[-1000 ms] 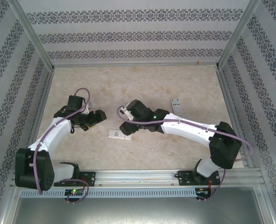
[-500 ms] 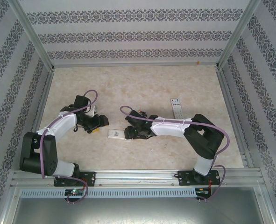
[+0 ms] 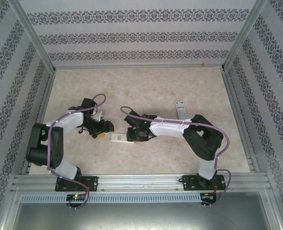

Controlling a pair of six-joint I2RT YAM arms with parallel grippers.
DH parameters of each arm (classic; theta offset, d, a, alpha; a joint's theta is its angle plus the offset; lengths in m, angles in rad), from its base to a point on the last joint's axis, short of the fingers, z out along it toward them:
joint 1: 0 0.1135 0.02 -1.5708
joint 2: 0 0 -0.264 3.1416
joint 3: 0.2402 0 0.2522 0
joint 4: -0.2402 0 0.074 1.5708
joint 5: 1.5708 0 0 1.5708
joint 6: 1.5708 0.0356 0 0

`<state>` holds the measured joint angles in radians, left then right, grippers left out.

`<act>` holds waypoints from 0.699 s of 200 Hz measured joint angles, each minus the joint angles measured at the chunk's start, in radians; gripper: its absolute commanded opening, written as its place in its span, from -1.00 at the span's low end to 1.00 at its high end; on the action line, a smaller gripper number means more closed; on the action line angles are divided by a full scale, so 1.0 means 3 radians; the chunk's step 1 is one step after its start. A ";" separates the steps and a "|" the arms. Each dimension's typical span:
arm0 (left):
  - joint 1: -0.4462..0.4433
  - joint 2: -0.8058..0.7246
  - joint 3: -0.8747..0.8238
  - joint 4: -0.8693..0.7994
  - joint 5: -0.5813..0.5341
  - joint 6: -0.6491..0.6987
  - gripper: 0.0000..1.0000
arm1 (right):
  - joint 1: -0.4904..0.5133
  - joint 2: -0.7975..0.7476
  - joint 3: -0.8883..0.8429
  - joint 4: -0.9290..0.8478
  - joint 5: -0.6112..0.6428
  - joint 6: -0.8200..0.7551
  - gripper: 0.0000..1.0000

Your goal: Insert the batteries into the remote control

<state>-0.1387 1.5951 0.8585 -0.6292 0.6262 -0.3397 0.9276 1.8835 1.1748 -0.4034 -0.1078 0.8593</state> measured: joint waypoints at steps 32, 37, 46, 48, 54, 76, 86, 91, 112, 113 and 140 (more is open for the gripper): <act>-0.0086 0.0165 0.0034 0.0008 0.0064 0.0056 -0.02 | 0.0009 0.0142 0.0254 -0.0281 -0.0057 -0.0064 -0.28; -0.0109 0.0179 0.0036 0.0031 0.0098 0.0064 -0.05 | 0.0010 0.0153 0.0277 -0.0309 -0.0058 -0.0071 -0.26; -0.0148 0.0224 0.0037 0.0083 0.0184 0.0047 -0.07 | 0.0013 0.0160 0.0303 -0.0337 -0.0058 -0.0080 -0.25; -0.0153 0.0237 0.0037 0.0092 0.0188 0.0048 -0.07 | 0.0014 0.0160 0.0304 -0.0340 -0.0058 -0.0083 -0.25; -0.0167 0.0272 0.0038 0.0112 0.0181 0.0038 -0.08 | 0.0014 0.0159 0.0304 -0.0341 -0.0058 -0.0083 -0.23; -0.0142 0.0329 0.0064 0.0111 0.0224 -0.0022 -0.09 | 0.0015 0.0142 0.0304 -0.0340 -0.0051 -0.0090 -0.16; -0.0142 0.0336 0.0075 0.0103 0.0223 -0.0045 -0.10 | 0.0027 0.0135 0.0301 -0.0333 -0.0037 -0.0092 -0.04; -0.0142 0.0341 0.0079 0.0100 0.0221 -0.0055 -0.09 | 0.0039 0.0130 0.0295 -0.0314 -0.0028 -0.0112 0.03; -0.0145 0.0340 0.0104 0.0089 0.0217 -0.0137 0.15 | 0.0151 0.0033 0.0231 -0.0262 0.0130 -0.0217 0.30; -0.0146 0.0337 0.0106 0.0089 0.0215 -0.0139 0.16 | 0.0155 0.0025 0.0226 -0.0262 0.0141 -0.0215 0.32; -0.0168 0.0225 0.0111 0.0188 0.0197 -0.0303 0.54 | 0.0291 -0.0436 -0.0015 -0.0167 0.0502 -0.0496 0.65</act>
<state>-0.1890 1.6627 0.8917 -0.5728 0.6853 -0.4305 1.0149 1.7527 1.1702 -0.4534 0.0429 0.7105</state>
